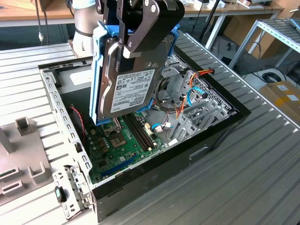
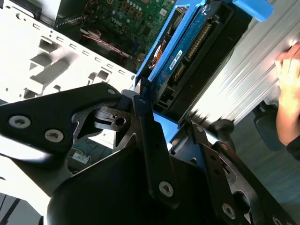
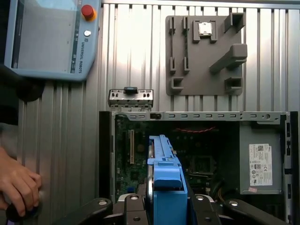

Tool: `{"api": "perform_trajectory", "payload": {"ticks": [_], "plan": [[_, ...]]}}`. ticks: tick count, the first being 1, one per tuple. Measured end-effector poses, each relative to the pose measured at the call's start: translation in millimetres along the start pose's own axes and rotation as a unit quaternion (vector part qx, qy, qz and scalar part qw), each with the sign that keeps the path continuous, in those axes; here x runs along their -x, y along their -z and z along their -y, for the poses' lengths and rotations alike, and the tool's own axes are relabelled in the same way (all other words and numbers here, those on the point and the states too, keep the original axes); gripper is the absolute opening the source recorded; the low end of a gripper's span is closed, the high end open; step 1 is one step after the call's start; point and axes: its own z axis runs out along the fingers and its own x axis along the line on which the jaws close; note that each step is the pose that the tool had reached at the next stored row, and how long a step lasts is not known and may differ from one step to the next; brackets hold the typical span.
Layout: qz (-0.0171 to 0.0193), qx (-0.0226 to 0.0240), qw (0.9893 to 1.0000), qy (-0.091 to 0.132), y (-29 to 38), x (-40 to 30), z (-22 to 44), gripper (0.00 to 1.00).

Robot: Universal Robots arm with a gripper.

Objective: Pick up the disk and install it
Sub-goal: 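Pick up the disk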

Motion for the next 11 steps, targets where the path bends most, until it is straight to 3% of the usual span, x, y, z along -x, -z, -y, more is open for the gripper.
{"api": "perform_trajectory", "payload": {"ticks": [11], "plan": [[0.0000, 0.0000, 1.0000, 0.000, 0.1, -5.3, 2.2, 0.37]]}}
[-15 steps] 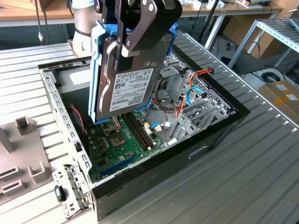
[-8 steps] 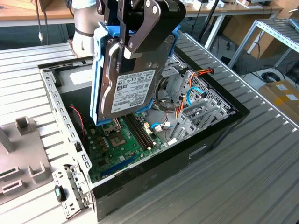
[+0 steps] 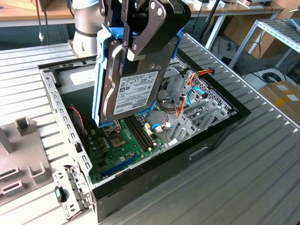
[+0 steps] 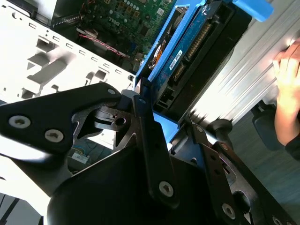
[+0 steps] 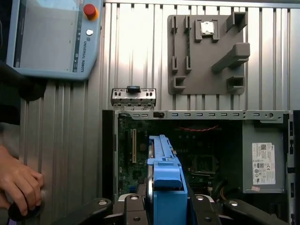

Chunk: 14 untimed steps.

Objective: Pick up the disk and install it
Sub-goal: 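Pick up the disk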

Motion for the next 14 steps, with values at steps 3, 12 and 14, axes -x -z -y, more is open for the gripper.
{"api": "perform_trajectory", "payload": {"ticks": [3, 12, 14], "plan": [[0.0000, 0.0000, 1.0000, 0.000, 0.0, -2.3, 0.8, 0.37], [0.0000, 0.0000, 1.0000, 0.000, 0.0, -6.4, 7.9, 0.37], [0.0000, 0.0000, 1.0000, 0.000, 0.0, -6.5, 10.7, 0.37]]}}
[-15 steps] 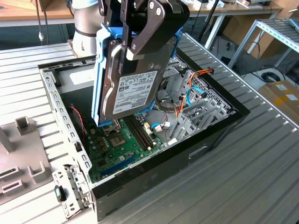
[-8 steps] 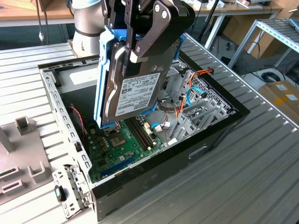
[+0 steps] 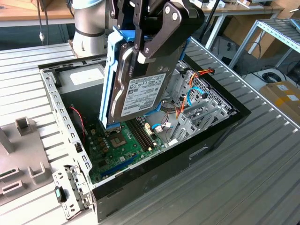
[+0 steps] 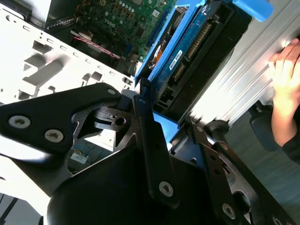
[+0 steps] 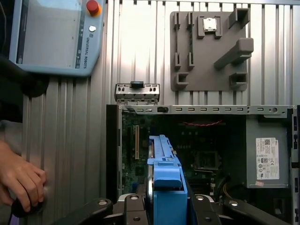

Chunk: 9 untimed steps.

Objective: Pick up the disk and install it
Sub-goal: 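Pick up the disk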

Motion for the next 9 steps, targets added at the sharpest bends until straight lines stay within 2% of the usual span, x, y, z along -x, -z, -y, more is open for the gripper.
{"api": "perform_trajectory", "payload": {"ticks": [9], "plan": [[0.0000, 0.0000, 1.0000, 0.000, 0.2, -0.2, 10.3, 0.37]]}}
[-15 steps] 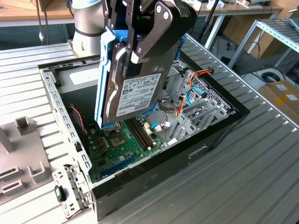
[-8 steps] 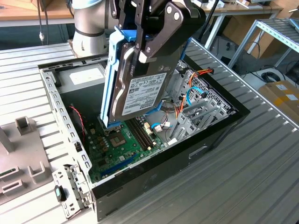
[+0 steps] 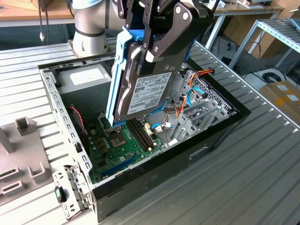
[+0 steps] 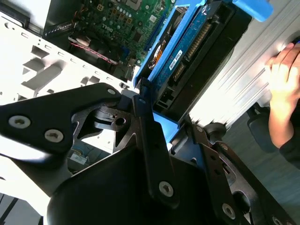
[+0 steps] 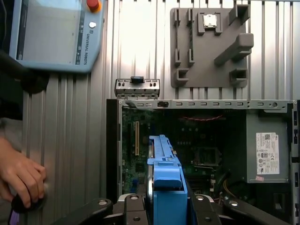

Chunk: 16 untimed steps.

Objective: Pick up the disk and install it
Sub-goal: 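Pick up the disk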

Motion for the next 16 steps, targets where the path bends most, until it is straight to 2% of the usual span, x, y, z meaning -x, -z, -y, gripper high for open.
{"api": "perform_trajectory", "payload": {"ticks": [7, 16], "plan": [[0.0000, 0.0000, 1.0000, 0.000, 0.1, -0.2, 9.2, 0.37], [0.0000, 0.0000, 1.0000, 0.000, 0.1, -0.3, 16.5, 0.37]]}}
